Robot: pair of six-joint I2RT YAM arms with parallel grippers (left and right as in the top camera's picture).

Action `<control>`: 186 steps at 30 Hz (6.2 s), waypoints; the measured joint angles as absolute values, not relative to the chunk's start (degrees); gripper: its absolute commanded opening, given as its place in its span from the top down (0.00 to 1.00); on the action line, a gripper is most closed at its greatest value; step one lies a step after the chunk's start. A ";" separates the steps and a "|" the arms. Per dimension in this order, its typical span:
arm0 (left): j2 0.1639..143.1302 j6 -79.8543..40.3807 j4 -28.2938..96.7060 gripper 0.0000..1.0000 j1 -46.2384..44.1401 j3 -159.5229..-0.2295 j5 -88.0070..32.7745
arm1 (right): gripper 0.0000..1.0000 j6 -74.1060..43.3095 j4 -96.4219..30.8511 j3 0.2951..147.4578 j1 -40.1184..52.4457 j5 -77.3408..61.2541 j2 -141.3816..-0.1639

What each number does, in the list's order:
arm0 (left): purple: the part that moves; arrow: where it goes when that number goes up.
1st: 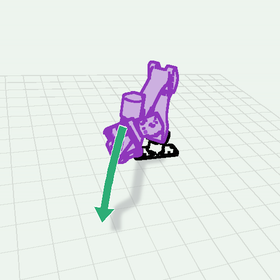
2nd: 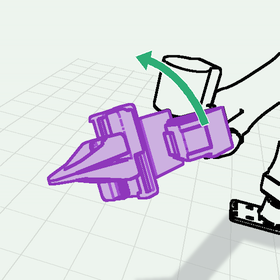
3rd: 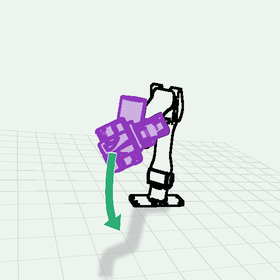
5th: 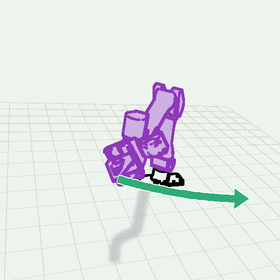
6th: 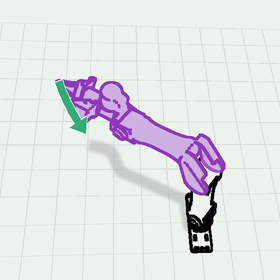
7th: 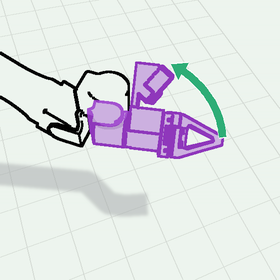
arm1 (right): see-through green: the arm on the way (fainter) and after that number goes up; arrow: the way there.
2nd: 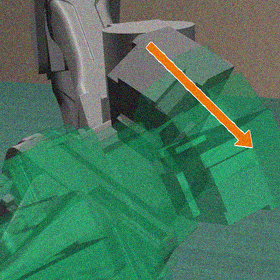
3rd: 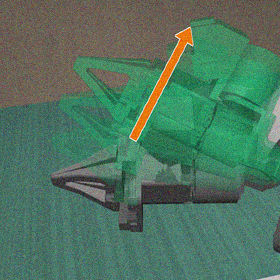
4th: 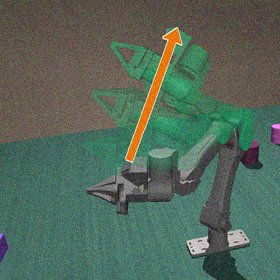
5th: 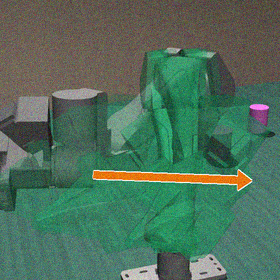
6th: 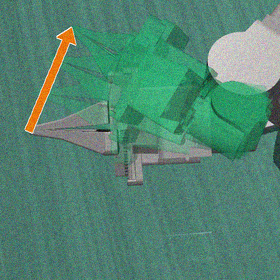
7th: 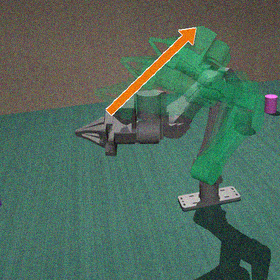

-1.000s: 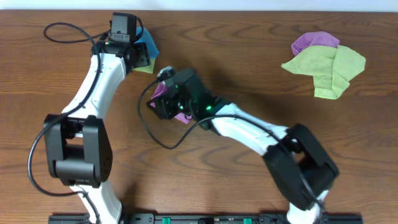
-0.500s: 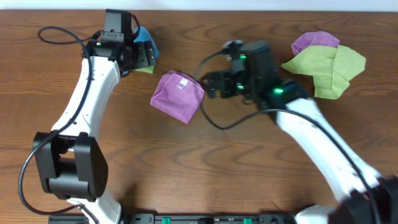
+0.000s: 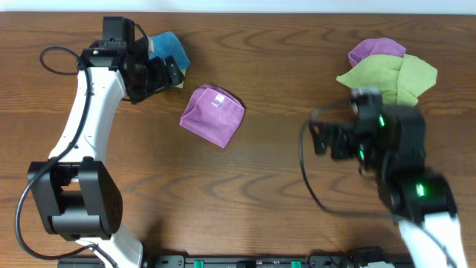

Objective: Fold the cloth

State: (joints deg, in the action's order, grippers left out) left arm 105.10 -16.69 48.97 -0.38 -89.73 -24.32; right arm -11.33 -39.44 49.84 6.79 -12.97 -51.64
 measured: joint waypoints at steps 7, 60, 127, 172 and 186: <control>105.10 -16.99 52.73 0.05 -0.49 -89.65 -27.07 | 0.01 -17.78 -40.56 34.59 4.01 -14.37 -29.23; 103.77 -44.93 6.09 0.00 -5.87 -53.67 -33.04 | 0.01 -26.81 -47.53 27.24 3.97 -14.68 -7.75; 118.65 -40.64 6.24 0.94 2.07 -94.56 -24.21 | 0.01 -26.81 -47.57 27.24 3.97 -14.57 -7.75; 119.92 -24.62 22.61 0.60 5.82 -94.65 -16.49 | 0.01 -26.81 -47.57 27.24 3.97 -14.57 -7.75; 119.92 -23.51 22.61 0.32 8.16 -94.65 -15.40 | 0.01 -26.81 -47.57 27.24 3.97 -14.57 -7.75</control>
State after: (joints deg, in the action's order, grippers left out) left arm 119.92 -23.51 22.61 8.16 -94.65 -15.40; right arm -26.81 -47.57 27.24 3.97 -14.57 -7.75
